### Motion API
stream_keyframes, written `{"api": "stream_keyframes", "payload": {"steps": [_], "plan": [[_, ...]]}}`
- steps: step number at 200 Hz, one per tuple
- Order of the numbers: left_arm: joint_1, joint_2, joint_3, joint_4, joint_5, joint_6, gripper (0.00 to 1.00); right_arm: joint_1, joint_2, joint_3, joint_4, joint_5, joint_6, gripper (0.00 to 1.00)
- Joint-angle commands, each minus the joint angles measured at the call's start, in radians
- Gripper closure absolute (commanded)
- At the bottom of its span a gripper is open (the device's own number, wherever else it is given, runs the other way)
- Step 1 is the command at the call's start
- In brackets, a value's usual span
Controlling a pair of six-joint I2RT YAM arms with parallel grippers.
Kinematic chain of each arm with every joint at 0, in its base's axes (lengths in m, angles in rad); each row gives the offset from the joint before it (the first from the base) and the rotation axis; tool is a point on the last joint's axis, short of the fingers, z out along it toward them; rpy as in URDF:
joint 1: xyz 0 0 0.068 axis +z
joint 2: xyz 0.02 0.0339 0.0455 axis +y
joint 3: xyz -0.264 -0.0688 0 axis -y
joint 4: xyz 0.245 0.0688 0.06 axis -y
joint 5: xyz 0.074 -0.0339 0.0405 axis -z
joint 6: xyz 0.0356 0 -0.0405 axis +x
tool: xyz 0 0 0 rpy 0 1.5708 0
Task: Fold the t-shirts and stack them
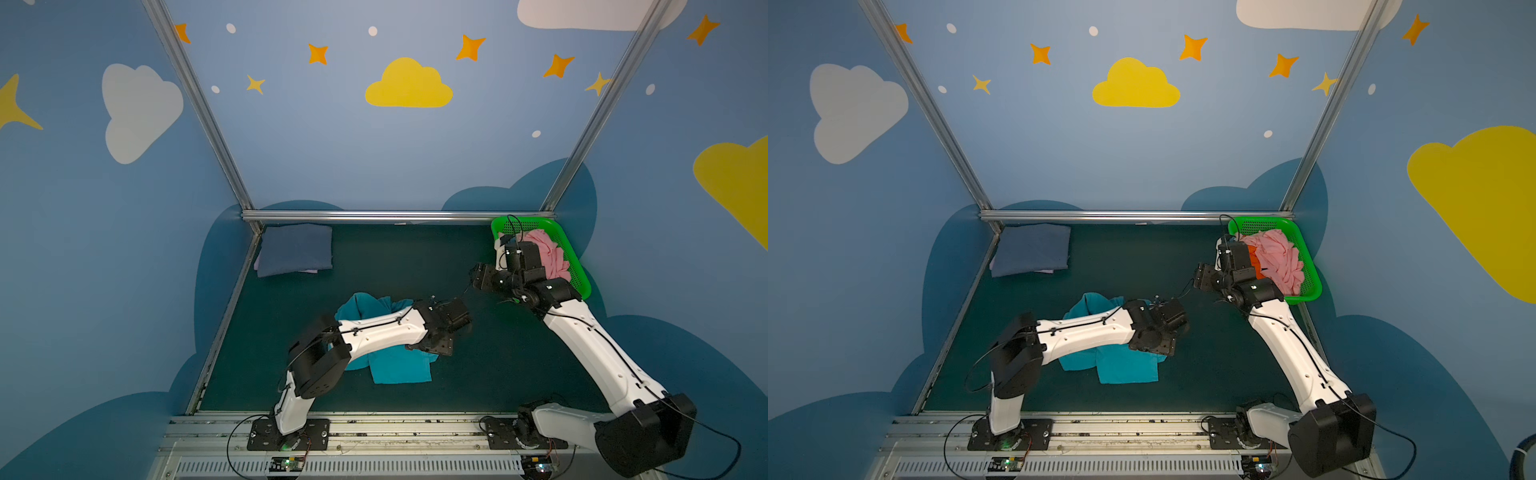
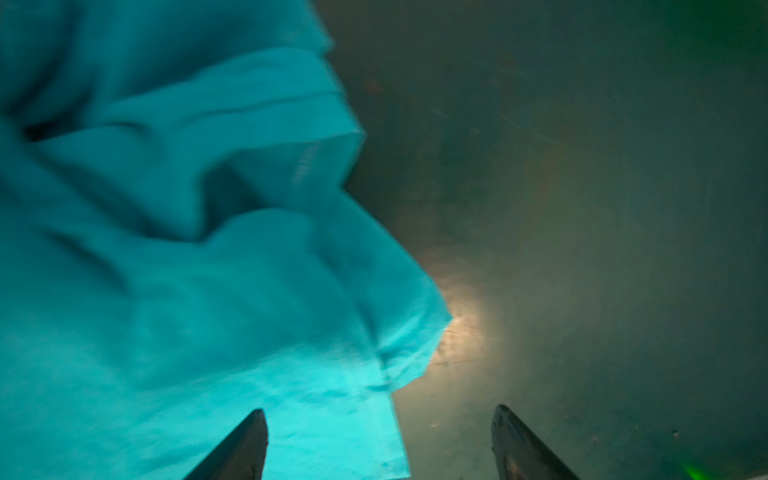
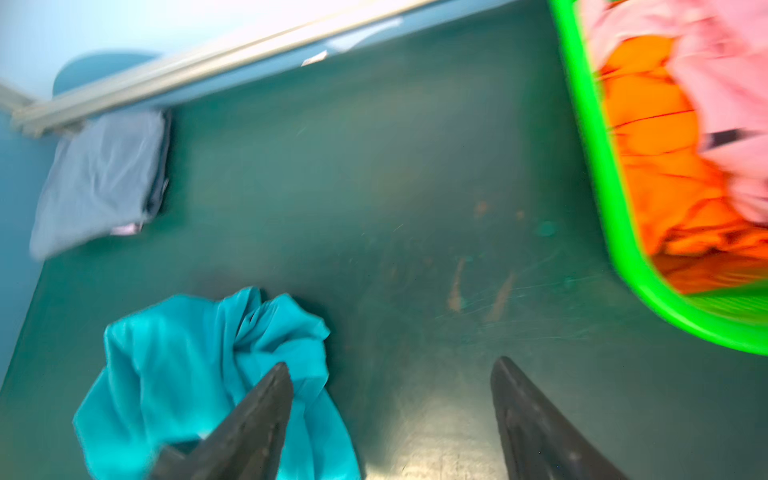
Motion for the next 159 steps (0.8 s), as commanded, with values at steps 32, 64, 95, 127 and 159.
{"api": "stream_keyframes", "payload": {"steps": [32,64,95,127,159], "plan": [[-0.022,0.17,0.115,-0.219,0.018,0.06,0.31,-0.02,-0.024,-0.028,-0.013,-0.036,0.014,0.24],[-0.023,0.19,0.114,-0.245,0.028,0.069,0.4,-0.028,-0.029,-0.036,-0.002,-0.043,0.014,0.24],[-0.021,0.202,0.117,-0.283,0.009,0.067,0.71,-0.033,-0.018,-0.033,-0.002,-0.056,0.02,0.24],[-0.003,0.155,0.111,-0.317,-0.041,0.053,0.96,-0.034,-0.014,-0.03,-0.002,-0.06,0.019,0.24],[0.06,0.003,0.118,-0.358,-0.058,0.086,0.96,-0.034,-0.008,-0.024,0.007,-0.091,0.014,0.24]]}}
